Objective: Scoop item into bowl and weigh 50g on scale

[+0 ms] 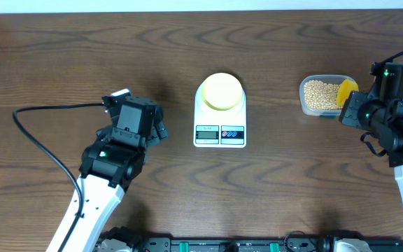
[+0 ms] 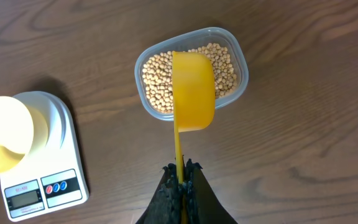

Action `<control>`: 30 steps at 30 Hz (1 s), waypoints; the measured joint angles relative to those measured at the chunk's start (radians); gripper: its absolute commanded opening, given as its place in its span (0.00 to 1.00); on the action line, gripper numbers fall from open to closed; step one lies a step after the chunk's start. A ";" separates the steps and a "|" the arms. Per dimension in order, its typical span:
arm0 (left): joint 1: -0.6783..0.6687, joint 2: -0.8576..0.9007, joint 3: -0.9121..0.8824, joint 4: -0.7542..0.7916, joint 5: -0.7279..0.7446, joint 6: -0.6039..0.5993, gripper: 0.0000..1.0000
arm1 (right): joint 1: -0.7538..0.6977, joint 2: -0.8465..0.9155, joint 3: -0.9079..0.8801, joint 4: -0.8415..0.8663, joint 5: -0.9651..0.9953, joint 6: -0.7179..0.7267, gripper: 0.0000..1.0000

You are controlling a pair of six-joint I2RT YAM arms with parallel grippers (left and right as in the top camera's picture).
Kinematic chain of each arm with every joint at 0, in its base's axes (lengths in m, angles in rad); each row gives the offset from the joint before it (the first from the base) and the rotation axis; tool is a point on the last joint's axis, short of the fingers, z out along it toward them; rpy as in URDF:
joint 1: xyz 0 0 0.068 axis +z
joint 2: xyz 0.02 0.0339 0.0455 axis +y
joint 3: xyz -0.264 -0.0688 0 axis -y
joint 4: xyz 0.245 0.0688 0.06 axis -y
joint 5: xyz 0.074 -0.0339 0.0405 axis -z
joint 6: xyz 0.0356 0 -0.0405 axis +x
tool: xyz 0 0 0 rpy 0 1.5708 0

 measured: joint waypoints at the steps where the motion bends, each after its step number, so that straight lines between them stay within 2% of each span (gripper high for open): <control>1: 0.000 0.004 0.000 0.000 0.000 0.000 0.99 | 0.000 0.000 0.000 0.000 0.000 0.000 0.01; 12: 0.001 0.010 0.000 0.044 0.036 -0.001 0.99 | 0.000 0.000 0.000 0.063 0.000 0.000 0.01; 22: 0.001 0.010 0.000 0.139 0.253 -0.002 0.99 | 0.000 0.000 0.000 0.114 -0.019 0.000 0.01; 28: 0.001 0.010 0.000 0.139 0.462 -0.005 1.00 | 0.000 0.000 0.000 0.086 -0.025 0.000 0.01; 30: 0.001 0.010 0.000 0.137 0.523 -0.007 0.96 | 0.000 0.000 0.000 0.077 -0.039 0.000 0.01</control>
